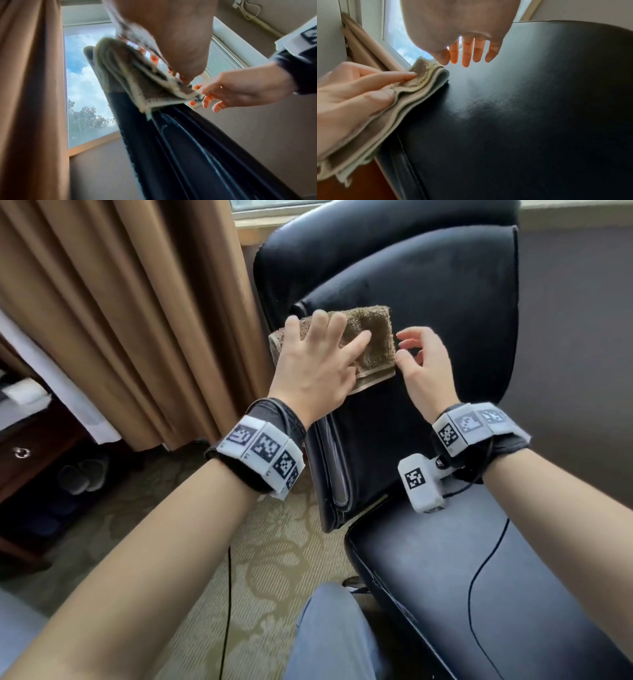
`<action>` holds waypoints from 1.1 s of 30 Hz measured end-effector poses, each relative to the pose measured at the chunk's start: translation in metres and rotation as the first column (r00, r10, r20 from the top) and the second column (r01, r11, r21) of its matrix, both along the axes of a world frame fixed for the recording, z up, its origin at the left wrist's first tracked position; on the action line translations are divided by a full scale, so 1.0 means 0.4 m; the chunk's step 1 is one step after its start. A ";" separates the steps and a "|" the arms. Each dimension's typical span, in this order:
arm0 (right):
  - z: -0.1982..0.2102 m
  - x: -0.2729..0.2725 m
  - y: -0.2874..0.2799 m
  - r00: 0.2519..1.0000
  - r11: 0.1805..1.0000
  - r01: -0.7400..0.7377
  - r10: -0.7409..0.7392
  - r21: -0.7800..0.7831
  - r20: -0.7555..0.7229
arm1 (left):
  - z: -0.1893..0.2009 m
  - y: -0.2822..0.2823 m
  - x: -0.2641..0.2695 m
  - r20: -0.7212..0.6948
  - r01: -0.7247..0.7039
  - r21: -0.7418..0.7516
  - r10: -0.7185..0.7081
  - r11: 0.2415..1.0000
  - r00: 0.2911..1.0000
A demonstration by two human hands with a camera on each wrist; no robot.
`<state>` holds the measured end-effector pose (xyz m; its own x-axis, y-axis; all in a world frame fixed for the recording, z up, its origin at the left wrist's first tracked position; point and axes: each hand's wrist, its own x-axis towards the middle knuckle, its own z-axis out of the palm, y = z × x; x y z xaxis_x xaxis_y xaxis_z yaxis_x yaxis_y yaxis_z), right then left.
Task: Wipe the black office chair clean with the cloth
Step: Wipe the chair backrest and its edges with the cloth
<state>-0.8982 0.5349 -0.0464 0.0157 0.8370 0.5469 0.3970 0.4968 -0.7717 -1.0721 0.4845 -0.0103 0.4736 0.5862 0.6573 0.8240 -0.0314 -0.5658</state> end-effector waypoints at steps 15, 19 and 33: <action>-0.128 0.043 -0.015 0.919 0.994 -0.035 0.072 -0.103 0.389 | -0.247 -0.053 -0.026 0.054 0.216 -0.009 -0.215 0.976 0.975; -0.130 0.037 -0.015 0.917 0.994 -0.023 0.063 -0.107 0.394 | -0.272 -0.044 -0.026 0.033 0.198 0.075 -0.201 0.977 0.979; -0.147 0.009 -0.023 0.929 0.996 0.019 0.015 -0.087 0.369 | -0.223 -0.022 -0.054 0.516 0.210 0.194 -0.282 0.958 0.809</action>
<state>-0.8946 0.5258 -0.1050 -0.1715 0.8822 0.4386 0.6632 0.4326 -0.6108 -1.0936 0.4758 -0.0996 0.1455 0.3963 0.9065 0.9707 -0.2344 -0.0534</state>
